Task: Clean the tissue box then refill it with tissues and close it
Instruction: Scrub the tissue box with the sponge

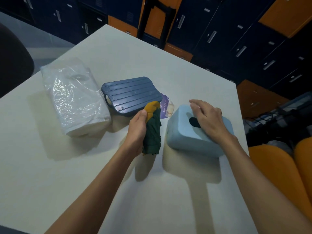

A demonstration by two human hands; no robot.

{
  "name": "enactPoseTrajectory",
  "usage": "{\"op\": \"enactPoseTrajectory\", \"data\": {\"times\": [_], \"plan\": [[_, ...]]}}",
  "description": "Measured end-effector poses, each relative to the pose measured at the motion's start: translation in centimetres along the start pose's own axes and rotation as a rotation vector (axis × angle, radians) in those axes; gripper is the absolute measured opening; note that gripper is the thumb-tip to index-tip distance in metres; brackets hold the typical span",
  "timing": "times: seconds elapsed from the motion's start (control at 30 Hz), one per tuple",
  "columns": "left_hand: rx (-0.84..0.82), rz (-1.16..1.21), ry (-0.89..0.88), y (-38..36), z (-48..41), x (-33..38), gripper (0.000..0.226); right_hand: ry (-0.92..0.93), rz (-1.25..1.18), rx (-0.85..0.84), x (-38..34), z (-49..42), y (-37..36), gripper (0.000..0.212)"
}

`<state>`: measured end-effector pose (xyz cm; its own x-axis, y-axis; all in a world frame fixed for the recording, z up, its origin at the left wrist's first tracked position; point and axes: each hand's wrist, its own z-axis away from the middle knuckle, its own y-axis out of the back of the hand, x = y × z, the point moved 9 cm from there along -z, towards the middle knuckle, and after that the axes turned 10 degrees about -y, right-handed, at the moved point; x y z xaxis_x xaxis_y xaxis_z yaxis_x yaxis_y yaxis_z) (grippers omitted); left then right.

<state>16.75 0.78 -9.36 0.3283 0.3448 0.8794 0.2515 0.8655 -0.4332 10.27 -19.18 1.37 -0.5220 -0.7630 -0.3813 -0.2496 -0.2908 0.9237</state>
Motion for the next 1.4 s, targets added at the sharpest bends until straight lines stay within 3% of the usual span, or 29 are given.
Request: {"op": "enactPoseTrajectory", "data": {"times": [0.07,0.17,0.33,0.4,0.63,0.77,0.9,1.07,1.2,1.3,1.4], "plan": [[-0.036,0.003,-0.002,-0.7,-0.5,0.3,0.035,-0.067,0.032,0.084,0.7,-0.2,0.6,0.041],[-0.088,-0.074,-0.045,-2.8,-1.4,0.6,0.032,-0.162,0.137,0.019,1.5,-0.4,-0.7,0.045],[-0.289,-0.317,-0.115,-7.8,-1.4,-0.7,0.046,-0.176,0.206,-0.002,1.9,-0.5,-1.2,0.044],[-0.313,-0.335,-0.126,-7.6,-0.3,-1.1,0.04,-0.184,0.22,-0.005,1.9,-0.5,-1.2,0.043],[-0.285,-0.491,-0.196,-5.8,0.7,-1.9,0.037,-0.155,0.234,-0.015,1.4,-0.2,-1.3,0.044],[-0.301,-0.362,-0.228,-8.4,-1.2,0.1,0.039,-0.168,0.241,-0.01,1.4,-0.1,-1.2,0.047],[-0.293,-0.291,-0.346,-8.0,3.9,0.4,0.04,-0.171,0.243,-0.013,1.4,-0.2,-1.3,0.048],[-0.209,-0.338,-0.222,-6.6,3.0,-1.5,0.039,-0.186,0.207,-0.022,1.4,-0.1,-1.3,0.048],[-0.314,-0.35,-0.384,-9.6,1.3,1.9,0.037,-0.18,0.232,-0.013,1.3,-0.1,-1.2,0.047],[-0.456,-0.584,-0.565,-9.4,4.2,2.2,0.032,-0.171,0.245,-0.031,1.2,0.0,-1.3,0.045],[-0.626,-0.661,-0.667,-8.2,7.0,1.7,0.034,-0.165,0.235,-0.03,0.9,0.0,-1.2,0.046]]}}
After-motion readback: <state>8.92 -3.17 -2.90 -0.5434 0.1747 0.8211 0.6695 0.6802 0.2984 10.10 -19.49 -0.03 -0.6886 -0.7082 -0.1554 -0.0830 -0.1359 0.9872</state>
